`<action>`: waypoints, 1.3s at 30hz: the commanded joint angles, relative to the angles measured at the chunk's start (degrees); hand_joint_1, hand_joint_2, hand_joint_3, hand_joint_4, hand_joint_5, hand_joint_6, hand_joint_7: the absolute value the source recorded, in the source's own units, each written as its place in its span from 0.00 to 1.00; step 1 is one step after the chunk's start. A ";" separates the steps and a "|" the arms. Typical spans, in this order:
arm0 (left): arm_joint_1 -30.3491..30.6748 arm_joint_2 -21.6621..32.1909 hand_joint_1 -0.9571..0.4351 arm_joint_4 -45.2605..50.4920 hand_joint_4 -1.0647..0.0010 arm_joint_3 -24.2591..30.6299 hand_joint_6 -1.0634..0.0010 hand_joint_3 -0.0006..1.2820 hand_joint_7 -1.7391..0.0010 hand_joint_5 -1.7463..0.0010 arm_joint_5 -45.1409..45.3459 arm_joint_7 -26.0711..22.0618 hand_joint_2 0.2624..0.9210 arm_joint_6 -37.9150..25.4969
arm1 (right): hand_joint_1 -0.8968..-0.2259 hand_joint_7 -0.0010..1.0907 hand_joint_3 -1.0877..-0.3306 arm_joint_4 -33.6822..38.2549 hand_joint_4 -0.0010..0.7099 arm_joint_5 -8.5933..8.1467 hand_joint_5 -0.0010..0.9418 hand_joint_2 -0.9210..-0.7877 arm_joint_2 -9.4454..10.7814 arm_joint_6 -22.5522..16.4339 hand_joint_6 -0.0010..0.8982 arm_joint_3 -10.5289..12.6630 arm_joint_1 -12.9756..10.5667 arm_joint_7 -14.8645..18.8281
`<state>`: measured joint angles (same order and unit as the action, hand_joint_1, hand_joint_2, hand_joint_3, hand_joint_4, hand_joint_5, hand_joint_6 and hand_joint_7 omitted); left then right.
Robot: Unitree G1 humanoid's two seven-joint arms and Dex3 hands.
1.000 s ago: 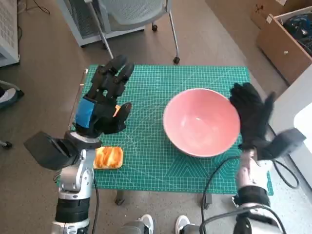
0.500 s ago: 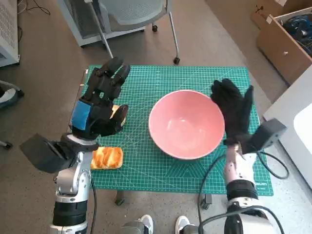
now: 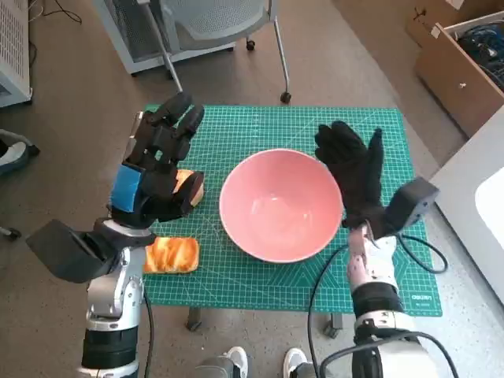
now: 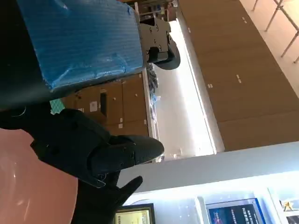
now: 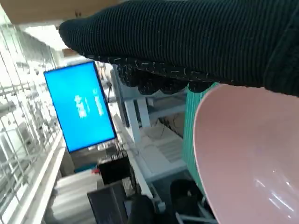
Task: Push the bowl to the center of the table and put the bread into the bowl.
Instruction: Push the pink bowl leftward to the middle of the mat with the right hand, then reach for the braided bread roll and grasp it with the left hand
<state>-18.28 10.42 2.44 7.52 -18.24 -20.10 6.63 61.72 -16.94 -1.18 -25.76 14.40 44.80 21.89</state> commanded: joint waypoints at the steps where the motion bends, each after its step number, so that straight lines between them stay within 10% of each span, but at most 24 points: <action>1: 0.76 -0.26 0.34 0.90 1.00 0.09 1.00 0.43 0.66 0.84 0.47 0.58 0.75 0.50 | 0.70 0.43 0.64 1.51 0.40 1.43 0.01 0.00 0.16 0.86 0.13 -0.71 0.02 0.69; 26: 1.27 -0.20 0.33 1.32 1.00 0.04 1.00 0.41 0.66 0.84 0.54 1.44 0.78 0.71 | 0.64 0.43 0.69 -25.86 0.43 -3.72 0.01 0.00 -3.83 -2.66 0.15 1.64 -6.52 4.21; 39: 2.16 3.86 0.34 4.34 1.00 0.53 1.00 0.40 0.65 0.83 0.87 -1.27 0.78 -0.21 | 0.63 0.44 0.66 -42.66 0.45 -2.78 0.01 0.00 -4.17 -2.61 0.14 -0.86 -12.28 2.81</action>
<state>-16.90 11.59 4.62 7.49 -17.99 -19.87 6.51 21.04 -20.01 -5.13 -28.89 14.27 34.99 25.22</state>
